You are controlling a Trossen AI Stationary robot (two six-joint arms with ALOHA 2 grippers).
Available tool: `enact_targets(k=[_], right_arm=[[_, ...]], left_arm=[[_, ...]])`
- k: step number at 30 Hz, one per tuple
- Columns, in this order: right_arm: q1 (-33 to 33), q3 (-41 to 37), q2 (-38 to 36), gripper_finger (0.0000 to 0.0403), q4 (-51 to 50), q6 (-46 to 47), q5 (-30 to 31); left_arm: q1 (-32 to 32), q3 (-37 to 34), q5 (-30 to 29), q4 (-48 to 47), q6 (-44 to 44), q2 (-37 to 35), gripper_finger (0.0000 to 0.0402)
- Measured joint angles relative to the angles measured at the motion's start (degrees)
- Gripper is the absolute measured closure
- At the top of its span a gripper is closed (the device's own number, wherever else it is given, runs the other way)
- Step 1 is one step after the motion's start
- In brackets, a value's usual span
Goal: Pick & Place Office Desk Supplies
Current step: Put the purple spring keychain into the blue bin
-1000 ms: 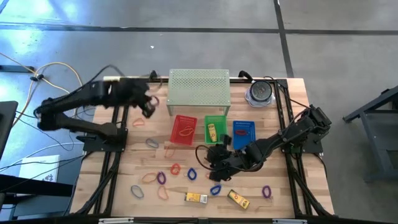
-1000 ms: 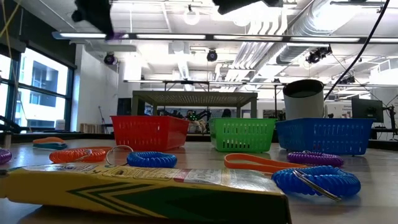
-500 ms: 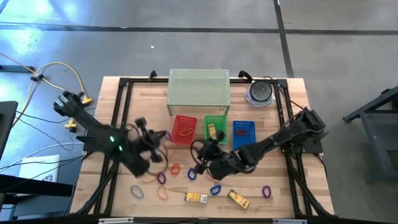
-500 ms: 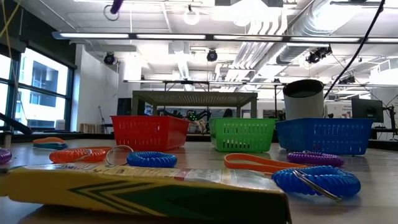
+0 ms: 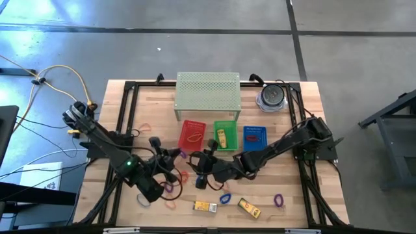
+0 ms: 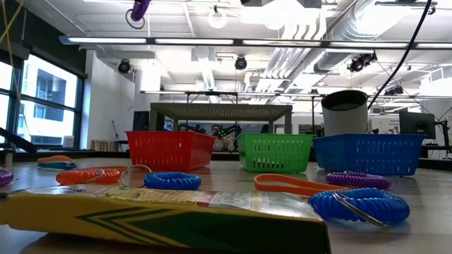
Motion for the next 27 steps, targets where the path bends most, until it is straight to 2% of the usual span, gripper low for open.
enact_targets(k=[7,18,23,27], right_arm=[[-1.2,0.0,0.9,0.0269,-0.1,0.8,-3.2],[-3.1,-0.1,0.9,0.0185,2.8,2.5,-3.3],[-3.8,-0.1,0.9,0.0182,4.5,1.0,-3.4],[-4.2,-0.1,0.9,0.0198,4.6,0.8,-3.7]], left_arm=[[0.0,0.0,0.4,0.2,0.0,0.0,0.04],[0.0,0.0,0.5,1.6,0.0,0.0,0.04],[0.0,0.0,0.6,1.7,0.0,0.0,0.04],[0.0,0.0,0.7,2.0,0.1,0.1,0.04]])
